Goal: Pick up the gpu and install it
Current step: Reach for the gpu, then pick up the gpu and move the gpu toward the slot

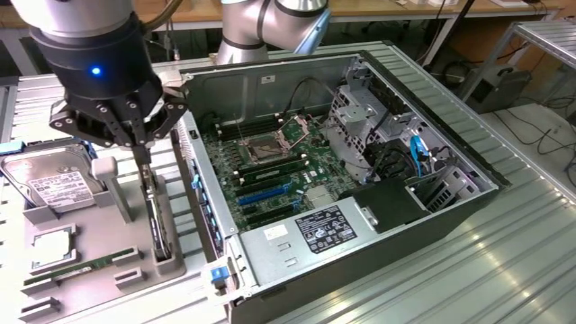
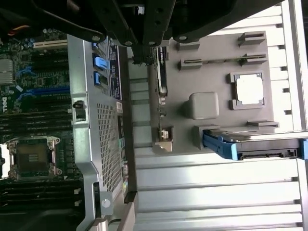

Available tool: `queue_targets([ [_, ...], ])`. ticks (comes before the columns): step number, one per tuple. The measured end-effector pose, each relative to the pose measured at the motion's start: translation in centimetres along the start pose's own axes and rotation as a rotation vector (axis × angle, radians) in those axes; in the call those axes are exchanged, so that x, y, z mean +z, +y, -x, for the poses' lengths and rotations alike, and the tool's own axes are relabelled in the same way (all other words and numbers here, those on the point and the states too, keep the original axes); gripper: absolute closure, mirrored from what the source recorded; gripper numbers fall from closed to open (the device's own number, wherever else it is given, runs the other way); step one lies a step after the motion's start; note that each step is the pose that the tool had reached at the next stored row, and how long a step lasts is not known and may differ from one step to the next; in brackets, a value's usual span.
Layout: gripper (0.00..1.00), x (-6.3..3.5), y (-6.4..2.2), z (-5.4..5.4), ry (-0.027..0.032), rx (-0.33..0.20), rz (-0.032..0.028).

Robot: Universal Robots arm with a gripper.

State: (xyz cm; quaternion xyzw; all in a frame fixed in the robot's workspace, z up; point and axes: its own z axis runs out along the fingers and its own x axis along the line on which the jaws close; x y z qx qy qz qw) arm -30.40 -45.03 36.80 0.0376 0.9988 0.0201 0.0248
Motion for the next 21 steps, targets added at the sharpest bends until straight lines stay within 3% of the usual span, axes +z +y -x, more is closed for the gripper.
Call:
queue_targets([
  [1, 0.89, 0.17, -0.03, -0.36, 0.0001, 0.000, -0.0001],
  [16, 0.89, 0.21, -0.03, -0.38, 0.0016, 0.000, -0.0002],
  [19, 0.70, 0.20, -0.03, -0.38, 0.0016, 0.000, -0.0003],
  [20, 0.70, 0.20, -0.04, -0.38, 0.0016, 0.000, -0.0003],
  [21, 0.64, 0.20, -0.03, -0.38, 0.0016, 0.000, -0.0003],
])
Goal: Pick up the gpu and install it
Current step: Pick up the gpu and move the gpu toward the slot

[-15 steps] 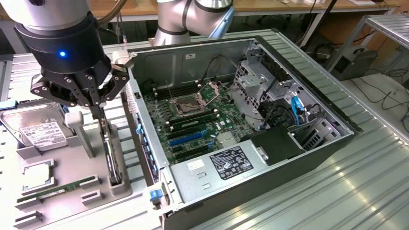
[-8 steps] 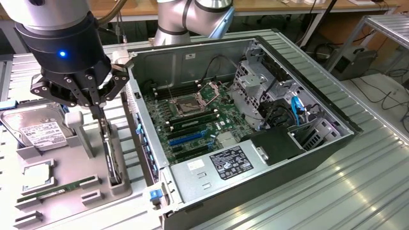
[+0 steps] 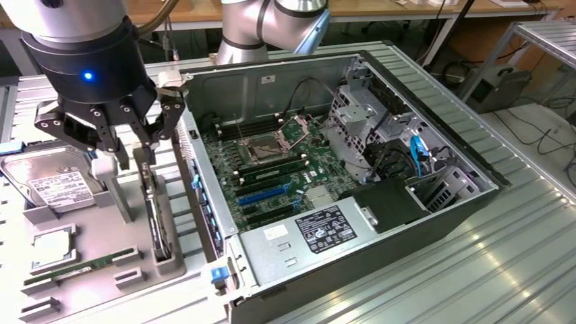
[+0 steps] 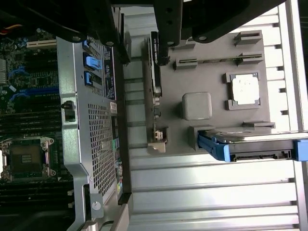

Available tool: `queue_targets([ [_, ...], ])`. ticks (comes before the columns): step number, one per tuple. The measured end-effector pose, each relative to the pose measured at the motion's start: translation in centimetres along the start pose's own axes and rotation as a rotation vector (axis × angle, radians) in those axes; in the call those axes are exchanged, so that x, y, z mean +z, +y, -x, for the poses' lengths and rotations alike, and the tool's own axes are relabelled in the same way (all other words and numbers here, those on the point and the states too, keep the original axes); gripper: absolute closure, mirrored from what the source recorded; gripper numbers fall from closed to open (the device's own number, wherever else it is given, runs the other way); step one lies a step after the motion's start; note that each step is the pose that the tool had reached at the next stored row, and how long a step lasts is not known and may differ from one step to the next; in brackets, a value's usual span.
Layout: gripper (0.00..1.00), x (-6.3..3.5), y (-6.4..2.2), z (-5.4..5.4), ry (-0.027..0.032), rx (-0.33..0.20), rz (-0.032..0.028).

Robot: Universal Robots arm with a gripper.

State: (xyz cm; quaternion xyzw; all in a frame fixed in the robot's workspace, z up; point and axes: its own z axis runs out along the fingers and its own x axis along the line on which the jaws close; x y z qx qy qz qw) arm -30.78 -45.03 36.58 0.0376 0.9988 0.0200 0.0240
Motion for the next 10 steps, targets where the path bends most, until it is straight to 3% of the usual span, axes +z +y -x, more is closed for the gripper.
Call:
queue_targets([
  [2, 0.64, 0.18, -0.03, -0.3, -0.0035, 0.000, 0.0004],
  [5, 0.64, 1.10, -0.12, -1.0, -0.0040, 0.010, -0.0002],
  [10, 0.64, 2.24, -0.48, -1.1, -0.0050, 0.034, -0.0014],
])
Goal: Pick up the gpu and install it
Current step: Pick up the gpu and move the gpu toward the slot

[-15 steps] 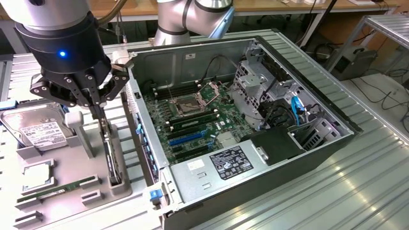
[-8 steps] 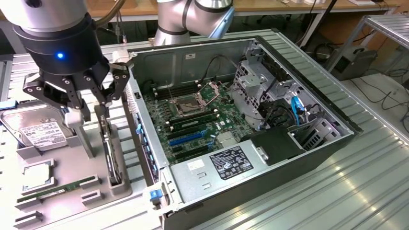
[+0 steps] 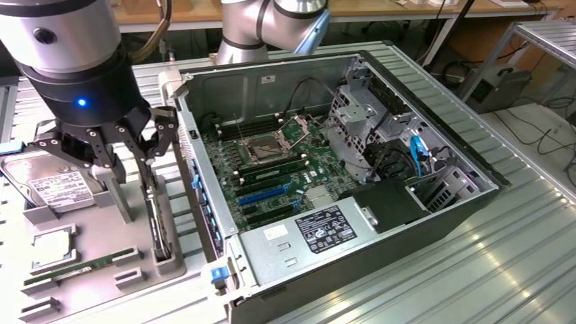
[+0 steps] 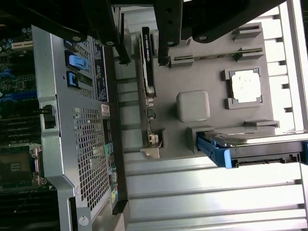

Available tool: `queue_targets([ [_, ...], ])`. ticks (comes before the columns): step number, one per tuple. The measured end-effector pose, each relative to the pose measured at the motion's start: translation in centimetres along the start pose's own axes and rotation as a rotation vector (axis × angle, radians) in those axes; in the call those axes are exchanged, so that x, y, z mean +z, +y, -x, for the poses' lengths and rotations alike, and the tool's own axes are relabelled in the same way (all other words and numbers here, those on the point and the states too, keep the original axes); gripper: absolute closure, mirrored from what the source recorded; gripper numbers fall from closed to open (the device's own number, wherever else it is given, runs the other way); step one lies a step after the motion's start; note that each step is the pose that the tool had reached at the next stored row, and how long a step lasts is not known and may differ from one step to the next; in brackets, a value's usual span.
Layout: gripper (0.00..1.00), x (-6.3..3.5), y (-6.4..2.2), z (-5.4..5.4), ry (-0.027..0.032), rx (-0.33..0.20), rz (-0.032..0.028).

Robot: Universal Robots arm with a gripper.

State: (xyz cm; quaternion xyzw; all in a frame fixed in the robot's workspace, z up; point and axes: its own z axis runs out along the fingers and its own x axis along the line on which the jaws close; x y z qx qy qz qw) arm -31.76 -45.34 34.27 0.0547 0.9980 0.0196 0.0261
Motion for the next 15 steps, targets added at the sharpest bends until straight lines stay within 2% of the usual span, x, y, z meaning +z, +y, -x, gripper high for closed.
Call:
queue_targets([
  [15, 0.64, 2.86, -0.89, -0.1, -0.0009, 0.022, -0.0011],
])
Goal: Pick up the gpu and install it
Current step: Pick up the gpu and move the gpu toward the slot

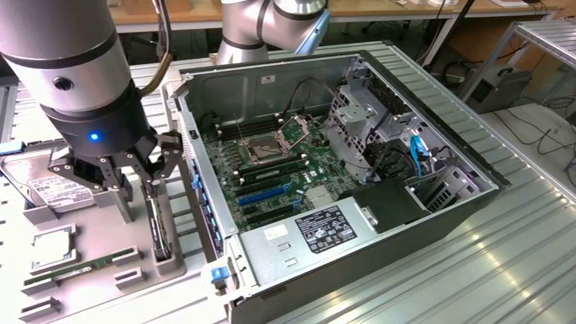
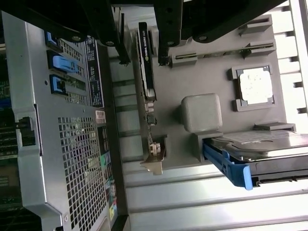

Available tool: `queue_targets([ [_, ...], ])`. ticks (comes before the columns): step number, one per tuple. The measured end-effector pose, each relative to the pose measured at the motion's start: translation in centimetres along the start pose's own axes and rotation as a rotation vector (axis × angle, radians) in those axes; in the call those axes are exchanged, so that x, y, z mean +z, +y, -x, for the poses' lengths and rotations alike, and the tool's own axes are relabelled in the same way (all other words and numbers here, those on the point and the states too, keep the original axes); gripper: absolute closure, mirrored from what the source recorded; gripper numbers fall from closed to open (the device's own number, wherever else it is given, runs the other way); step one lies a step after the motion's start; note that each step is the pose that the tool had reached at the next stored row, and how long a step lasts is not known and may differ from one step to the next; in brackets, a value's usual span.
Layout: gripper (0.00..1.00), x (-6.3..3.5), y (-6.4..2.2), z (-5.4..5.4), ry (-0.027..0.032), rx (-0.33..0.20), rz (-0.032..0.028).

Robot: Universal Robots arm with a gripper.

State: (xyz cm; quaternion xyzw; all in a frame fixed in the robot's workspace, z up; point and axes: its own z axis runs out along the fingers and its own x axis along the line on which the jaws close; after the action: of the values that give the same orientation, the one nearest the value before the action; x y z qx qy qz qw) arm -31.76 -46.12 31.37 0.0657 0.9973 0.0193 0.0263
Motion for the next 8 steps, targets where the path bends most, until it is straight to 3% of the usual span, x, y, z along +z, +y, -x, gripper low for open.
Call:
queue_targets([
  [8, 0.64, 1.47, -0.04, 0.1, 0.0000, 0.000, 0.0000],
])
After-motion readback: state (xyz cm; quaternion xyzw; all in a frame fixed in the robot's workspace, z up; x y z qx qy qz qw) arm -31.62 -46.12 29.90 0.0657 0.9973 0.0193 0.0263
